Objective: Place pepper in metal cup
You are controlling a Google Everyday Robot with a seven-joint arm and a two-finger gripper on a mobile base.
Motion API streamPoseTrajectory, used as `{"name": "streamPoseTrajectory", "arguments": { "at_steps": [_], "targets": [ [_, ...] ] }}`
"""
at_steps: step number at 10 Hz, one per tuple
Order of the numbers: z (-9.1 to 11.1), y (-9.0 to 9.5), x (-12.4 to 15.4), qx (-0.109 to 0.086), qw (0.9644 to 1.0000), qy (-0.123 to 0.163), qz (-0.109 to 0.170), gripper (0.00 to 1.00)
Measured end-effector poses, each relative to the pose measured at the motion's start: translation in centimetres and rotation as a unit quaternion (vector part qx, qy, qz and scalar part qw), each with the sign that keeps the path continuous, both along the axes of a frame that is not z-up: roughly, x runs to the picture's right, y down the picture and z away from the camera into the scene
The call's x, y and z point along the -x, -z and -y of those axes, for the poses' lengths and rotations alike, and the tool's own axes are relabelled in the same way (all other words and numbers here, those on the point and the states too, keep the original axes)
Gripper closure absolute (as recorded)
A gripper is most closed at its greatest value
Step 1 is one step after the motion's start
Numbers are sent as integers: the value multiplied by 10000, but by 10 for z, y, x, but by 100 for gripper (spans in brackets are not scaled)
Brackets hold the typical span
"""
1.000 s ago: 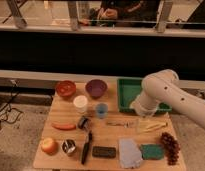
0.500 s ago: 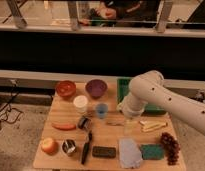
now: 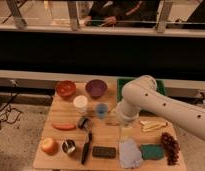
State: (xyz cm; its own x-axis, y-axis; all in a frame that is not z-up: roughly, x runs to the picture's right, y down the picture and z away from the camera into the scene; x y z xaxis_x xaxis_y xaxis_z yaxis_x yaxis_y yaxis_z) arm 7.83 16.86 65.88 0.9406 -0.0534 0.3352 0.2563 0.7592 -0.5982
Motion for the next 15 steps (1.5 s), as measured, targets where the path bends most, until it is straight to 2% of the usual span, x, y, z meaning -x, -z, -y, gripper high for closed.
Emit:
{"name": "streamPoseTrajectory", "arguments": {
  "at_steps": [6,8,11,13,14,15],
  "targets": [
    [0,0,1,3,10000,9,6,20],
    [-6,-1,3,50,10000,41,50,20],
    [-27,-4,44,104,9990,320,300,20],
    [-42,-7,96,68,9970,549,538,20],
    [-47,-8,114,56,9960,638,621,20],
    [-56,-11,142,34,9940,786,754,20]
  ]
}}
